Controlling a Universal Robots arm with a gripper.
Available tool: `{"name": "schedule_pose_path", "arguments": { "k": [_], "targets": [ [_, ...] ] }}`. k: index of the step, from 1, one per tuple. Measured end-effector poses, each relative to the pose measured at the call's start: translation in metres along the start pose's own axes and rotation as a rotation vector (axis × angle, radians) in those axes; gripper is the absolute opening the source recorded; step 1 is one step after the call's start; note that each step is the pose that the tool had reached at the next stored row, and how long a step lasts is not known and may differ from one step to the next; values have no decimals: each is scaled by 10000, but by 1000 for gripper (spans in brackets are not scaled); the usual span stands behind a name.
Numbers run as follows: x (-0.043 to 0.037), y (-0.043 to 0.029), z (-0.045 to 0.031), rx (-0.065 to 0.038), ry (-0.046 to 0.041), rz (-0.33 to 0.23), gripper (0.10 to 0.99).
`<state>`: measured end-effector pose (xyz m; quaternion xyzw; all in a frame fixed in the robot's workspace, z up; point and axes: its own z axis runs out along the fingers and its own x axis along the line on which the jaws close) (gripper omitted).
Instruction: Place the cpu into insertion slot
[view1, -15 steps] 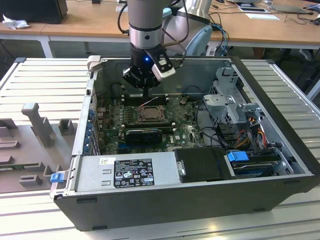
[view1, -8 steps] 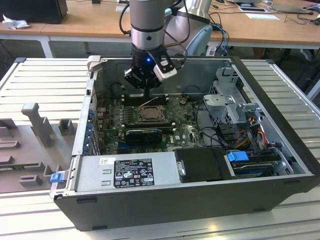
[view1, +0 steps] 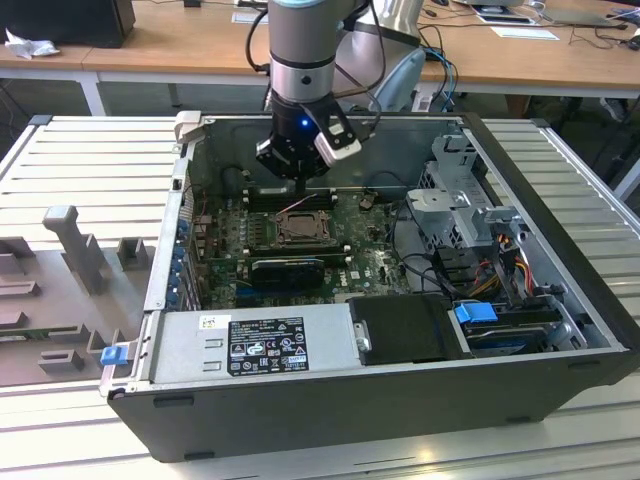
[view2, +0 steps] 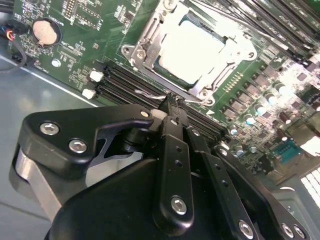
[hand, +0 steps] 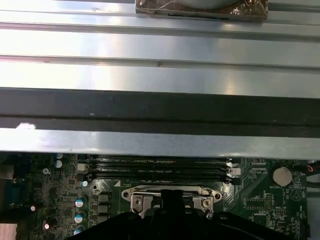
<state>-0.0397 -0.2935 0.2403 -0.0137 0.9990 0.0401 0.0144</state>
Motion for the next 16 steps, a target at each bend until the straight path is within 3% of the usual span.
{"name": "schedule_pose_path", "arguments": {
  "k": [1,2,6,16],
  "targets": [
    [-20,7,10,-177,-4,-2,106],
    [-20,11,22,-250,-8,-3,106],
    [-36,31,111,-252,2,-92,106],
    [-117,37,235,-251,-11,-134,106]
  ]
}}
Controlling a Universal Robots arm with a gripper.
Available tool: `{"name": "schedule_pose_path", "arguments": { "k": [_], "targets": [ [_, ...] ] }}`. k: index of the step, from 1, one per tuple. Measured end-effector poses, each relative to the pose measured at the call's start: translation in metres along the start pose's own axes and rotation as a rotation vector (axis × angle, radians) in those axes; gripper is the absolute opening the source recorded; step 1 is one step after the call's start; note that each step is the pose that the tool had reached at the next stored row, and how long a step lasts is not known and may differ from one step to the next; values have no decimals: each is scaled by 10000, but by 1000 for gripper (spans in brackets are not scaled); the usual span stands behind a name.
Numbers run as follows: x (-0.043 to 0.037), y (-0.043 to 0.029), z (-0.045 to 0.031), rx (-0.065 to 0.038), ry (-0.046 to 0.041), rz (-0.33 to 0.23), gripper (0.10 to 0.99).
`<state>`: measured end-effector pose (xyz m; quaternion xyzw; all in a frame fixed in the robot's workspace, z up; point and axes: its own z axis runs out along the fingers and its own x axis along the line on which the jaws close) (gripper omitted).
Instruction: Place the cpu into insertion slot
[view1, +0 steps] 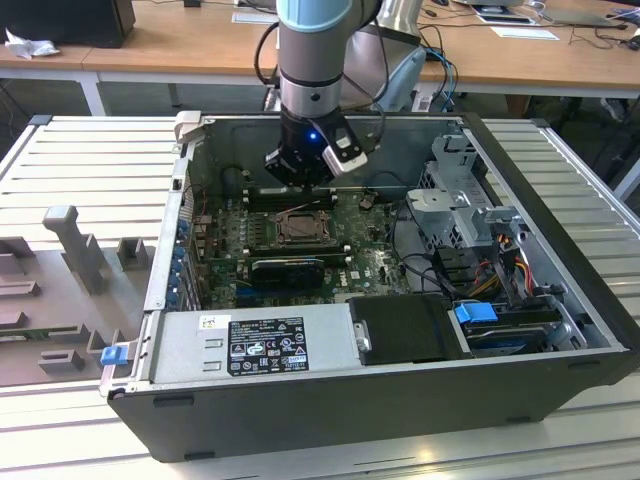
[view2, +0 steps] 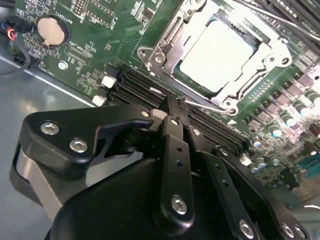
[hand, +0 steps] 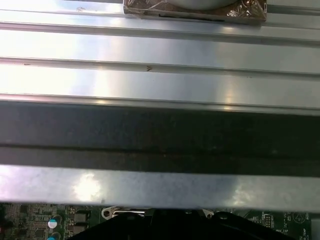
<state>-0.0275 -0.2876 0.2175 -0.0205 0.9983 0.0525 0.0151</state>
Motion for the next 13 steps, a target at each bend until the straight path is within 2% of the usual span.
{"name": "schedule_pose_path", "arguments": {
  "k": [6,8,13],
  "targets": [
    [-54,-10,73,20,-1,-1,106],
    [-57,-14,107,110,4,-4,106],
    [-66,-16,125,345,13,-9,106]
  ]
}}
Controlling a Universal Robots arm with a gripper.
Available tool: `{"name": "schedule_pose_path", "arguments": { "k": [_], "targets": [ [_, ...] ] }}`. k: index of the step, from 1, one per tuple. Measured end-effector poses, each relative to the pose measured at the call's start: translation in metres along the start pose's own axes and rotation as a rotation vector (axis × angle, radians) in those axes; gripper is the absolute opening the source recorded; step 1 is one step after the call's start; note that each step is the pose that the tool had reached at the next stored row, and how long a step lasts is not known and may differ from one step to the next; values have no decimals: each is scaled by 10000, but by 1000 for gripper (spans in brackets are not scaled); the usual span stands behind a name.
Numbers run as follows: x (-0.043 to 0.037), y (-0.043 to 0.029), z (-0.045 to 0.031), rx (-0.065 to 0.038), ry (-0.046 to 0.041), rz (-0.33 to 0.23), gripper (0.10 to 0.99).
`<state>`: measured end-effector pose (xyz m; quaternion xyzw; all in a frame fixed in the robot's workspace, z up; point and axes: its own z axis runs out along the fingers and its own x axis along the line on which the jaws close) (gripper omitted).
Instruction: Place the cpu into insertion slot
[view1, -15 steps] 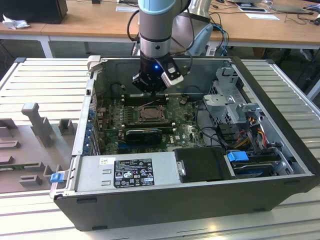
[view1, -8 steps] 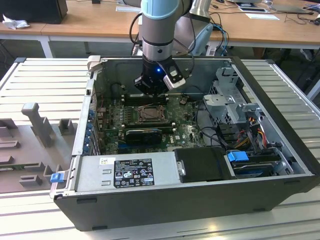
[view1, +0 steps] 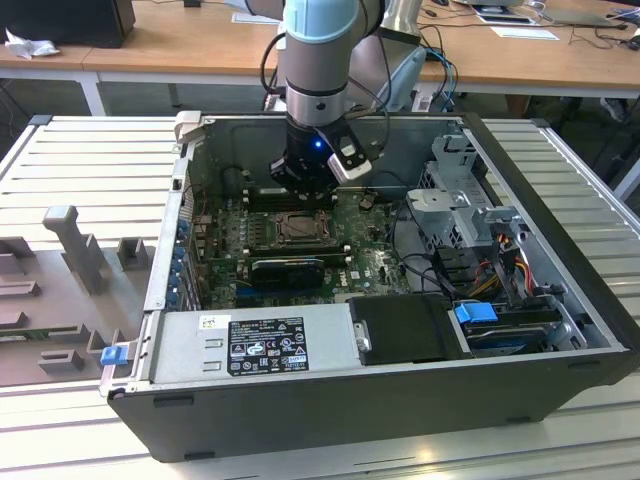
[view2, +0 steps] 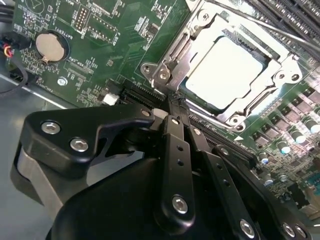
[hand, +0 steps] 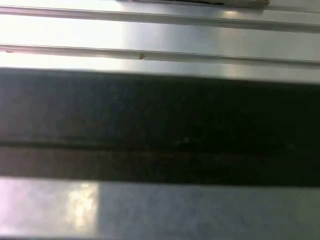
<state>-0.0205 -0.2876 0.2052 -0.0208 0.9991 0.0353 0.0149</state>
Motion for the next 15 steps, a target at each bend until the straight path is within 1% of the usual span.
{"name": "schedule_pose_path", "arguments": {
  "k": [2,6,10,12,14,15],
  "targets": [
    [-2,-1,9,57,4,-4,106],
    [-1,-3,31,70,5,-2,106],
    [-7,-2,34,-48,-1,1,106],
    [-8,-1,32,-76,-4,2,106],
    [-10,2,-13,-75,-3,2,106],
    [-11,5,-56,-73,-2,1,106]
  ]
}}
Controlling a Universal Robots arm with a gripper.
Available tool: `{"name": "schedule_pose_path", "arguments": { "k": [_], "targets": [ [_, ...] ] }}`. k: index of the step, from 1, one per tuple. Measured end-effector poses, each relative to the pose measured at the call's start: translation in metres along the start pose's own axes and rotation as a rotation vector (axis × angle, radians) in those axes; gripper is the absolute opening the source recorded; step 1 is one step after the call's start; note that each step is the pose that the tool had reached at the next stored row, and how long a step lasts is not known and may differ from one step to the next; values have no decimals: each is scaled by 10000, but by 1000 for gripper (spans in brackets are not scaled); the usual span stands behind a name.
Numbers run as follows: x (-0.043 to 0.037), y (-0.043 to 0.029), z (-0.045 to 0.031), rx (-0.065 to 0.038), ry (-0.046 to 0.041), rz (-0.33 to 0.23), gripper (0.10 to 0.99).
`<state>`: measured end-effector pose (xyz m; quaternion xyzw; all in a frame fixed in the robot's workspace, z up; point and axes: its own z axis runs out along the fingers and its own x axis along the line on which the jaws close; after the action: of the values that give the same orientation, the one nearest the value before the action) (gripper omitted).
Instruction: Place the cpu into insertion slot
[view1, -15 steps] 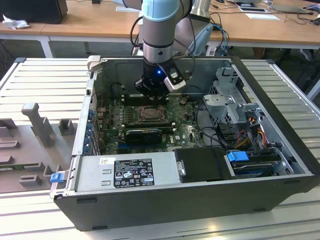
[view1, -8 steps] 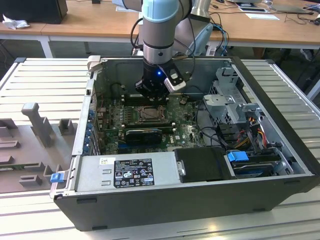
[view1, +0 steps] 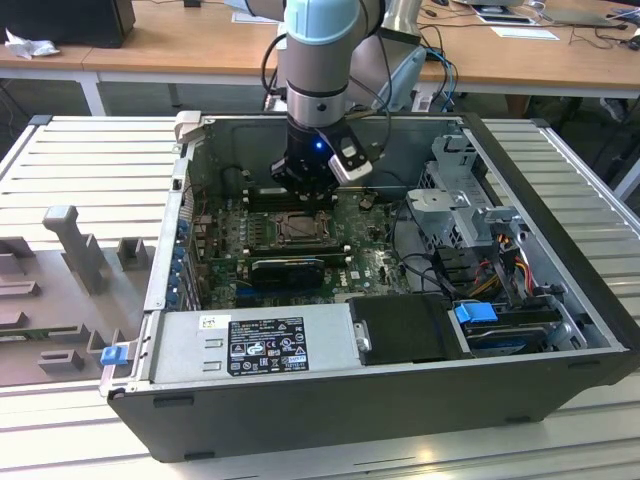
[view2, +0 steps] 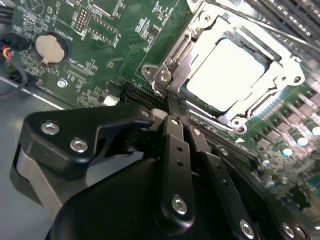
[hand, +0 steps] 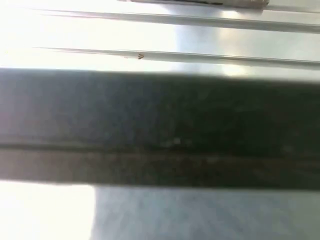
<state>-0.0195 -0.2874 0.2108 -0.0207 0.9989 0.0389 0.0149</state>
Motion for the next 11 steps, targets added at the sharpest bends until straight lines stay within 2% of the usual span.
{"name": "schedule_pose_path", "arguments": {
  "k": [2,11],
  "targets": [
    [-2,5,-73,5,1,-1,106],
    [-2,-29,-76,4,0,0,106]
  ]
}}
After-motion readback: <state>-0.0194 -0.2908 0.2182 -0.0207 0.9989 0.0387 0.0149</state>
